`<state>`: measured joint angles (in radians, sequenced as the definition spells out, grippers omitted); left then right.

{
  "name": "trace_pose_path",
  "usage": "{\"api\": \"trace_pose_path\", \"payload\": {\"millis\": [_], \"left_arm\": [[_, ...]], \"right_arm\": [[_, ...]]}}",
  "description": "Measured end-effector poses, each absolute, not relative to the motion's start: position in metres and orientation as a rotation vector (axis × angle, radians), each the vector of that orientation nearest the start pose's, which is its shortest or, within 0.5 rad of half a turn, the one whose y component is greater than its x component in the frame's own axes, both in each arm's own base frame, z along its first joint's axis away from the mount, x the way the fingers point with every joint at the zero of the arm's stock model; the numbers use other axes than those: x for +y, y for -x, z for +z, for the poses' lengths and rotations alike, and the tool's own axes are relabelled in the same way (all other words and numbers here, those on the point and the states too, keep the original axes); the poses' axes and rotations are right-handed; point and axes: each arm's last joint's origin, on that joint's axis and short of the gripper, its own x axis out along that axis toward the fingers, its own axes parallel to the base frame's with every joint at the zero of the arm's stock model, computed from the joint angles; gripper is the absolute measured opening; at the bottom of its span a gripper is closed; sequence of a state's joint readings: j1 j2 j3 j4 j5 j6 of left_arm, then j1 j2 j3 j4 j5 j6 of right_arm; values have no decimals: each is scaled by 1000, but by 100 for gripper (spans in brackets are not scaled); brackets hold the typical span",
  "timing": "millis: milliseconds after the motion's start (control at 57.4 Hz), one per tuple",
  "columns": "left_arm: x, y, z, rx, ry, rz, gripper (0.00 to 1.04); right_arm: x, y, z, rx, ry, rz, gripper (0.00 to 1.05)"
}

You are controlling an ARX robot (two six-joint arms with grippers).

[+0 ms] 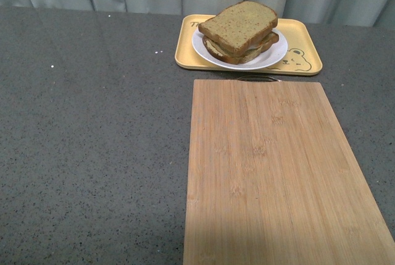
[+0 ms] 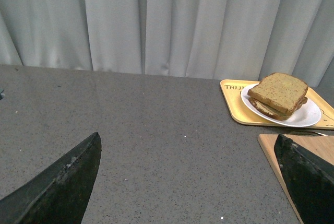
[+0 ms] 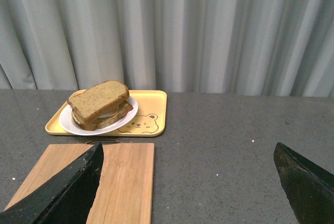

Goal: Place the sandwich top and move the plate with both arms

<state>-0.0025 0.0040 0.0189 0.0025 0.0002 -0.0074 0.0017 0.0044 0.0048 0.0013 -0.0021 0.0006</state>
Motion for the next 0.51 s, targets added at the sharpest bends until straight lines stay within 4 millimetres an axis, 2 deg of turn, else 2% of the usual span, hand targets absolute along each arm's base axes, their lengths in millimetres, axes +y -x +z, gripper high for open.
{"api": "trace_pose_path", "payload": {"millis": [506], "left_arm": [[0, -97, 170, -17, 8, -3, 98]], "right_arm": [[0, -98, 165, -2, -1, 4, 95]]}}
